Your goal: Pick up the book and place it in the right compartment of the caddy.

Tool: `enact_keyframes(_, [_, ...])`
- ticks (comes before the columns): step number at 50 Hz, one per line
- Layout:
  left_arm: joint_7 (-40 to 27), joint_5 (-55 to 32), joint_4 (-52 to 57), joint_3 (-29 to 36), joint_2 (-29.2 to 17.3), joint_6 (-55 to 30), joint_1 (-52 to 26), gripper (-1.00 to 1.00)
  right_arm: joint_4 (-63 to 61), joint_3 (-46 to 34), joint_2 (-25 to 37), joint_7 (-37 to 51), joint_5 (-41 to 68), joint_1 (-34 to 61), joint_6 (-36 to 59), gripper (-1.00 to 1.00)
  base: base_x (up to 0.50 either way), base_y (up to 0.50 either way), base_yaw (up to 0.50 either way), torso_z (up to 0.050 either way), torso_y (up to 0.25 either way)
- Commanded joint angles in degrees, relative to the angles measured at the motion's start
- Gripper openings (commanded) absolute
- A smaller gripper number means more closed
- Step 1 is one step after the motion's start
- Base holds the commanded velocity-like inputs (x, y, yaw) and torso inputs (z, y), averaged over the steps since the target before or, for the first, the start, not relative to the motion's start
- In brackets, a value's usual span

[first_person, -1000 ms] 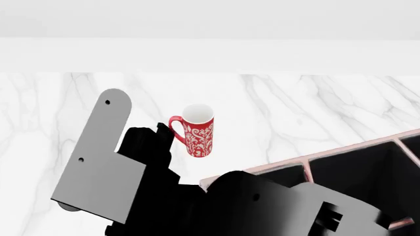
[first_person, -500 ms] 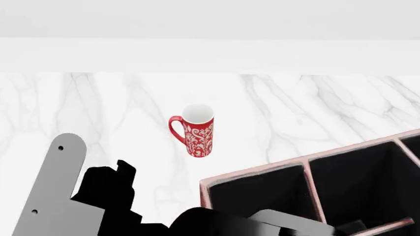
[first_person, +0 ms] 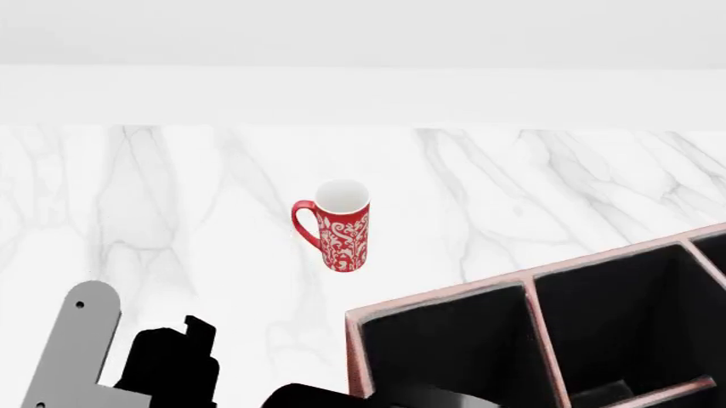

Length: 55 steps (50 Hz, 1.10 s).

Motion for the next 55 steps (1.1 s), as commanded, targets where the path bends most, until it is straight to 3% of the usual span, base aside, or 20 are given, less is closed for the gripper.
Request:
enact_keyframes(1, [-0.16, 0.0, -0.2, 0.41, -0.14, 0.19, 0.05, 1.0, 0.91, -4.82, -1.51, 0.87, -1.92, -0.65, -0.58, 1.0, 0.0, 0.0, 0.0, 0.0, 0.0])
enact_keyframes(55, [-0.28, -0.35, -1.94, 1.09, 0.1, 2.52, 1.13, 1.0, 23.29, -19.77, -4.25, -4.74, -12.8, -2.34, -13.53, 1.0, 0.0, 0.0, 0.0, 0.0, 0.0])
